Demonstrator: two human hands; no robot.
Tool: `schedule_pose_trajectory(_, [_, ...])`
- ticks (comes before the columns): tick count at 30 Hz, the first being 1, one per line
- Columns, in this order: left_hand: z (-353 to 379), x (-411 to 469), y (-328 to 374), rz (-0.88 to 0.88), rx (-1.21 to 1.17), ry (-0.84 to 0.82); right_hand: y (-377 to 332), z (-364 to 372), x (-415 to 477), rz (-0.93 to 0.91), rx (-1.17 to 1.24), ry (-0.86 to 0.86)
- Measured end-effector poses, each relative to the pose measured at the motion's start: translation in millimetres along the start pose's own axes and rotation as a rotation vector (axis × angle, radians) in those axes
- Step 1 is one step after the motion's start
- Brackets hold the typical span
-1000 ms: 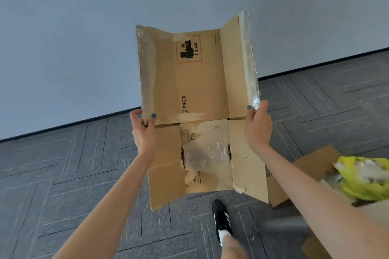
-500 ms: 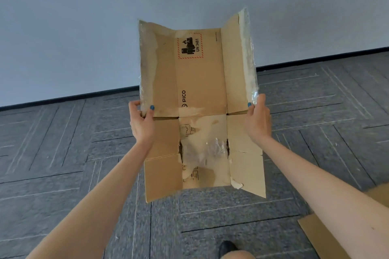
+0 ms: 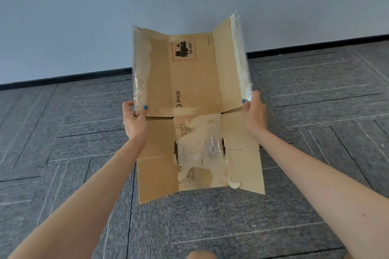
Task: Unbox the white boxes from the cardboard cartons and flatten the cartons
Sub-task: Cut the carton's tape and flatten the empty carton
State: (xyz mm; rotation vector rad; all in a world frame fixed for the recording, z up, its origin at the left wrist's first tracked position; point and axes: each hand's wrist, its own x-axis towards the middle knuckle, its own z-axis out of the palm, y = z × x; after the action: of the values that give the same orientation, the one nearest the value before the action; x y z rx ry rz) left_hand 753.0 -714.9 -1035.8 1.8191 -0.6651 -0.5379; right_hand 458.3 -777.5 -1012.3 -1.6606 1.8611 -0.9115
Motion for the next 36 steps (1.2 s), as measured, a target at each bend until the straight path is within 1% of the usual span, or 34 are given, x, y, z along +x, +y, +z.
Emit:
schedule_pose_trajectory(9, [39.0, 52.1, -51.0, -0.078, -0.005, -0.035, 28.8, 60.8, 46.6, 0.053, -0.042, -0.057])
schedule_pose_trajectory(16, [58.1, 90.3, -81.4, -0.127, -0.023, -0.068, 59.3, 92.4, 86.1, 0.154, -0.073, 0.006])
schedule_pose_trajectory(19, [68.7, 101.8, -88.7, -0.118, 0.036, -0.104, 71.2, 100.1, 94.9, 0.187, -0.115, 0.048])
schedule_pose_trajectory(23, [93.1, 97.3, -91.2, -0.066, 0.108, -0.155, 89.4, 95.2, 94.8, 0.247, -0.166, 0.184])
schedule_pose_trajectory(27, [124.6, 87.4, -83.4, -0.03, 0.059, -0.217, 109.7, 75.2, 100.9, 0.24, -0.203, 0.292])
schedule_pose_trajectory(32, [168.9, 66.7, -73.9, -0.055, 0.036, -0.288, 123.2, 54.1, 115.4, 0.236, -0.32, 0.313])
schedule_pose_trajectory(34, [180.2, 64.2, -75.6, -0.074, 0.048, -0.273, 132.4, 50.5, 117.8, 0.214, -0.328, 0.295])
schedule_pose_trajectory(36, [184.8, 65.3, -79.8, -0.087, 0.065, -0.225, 140.3, 47.2, 121.5, 0.155, -0.287, 0.289])
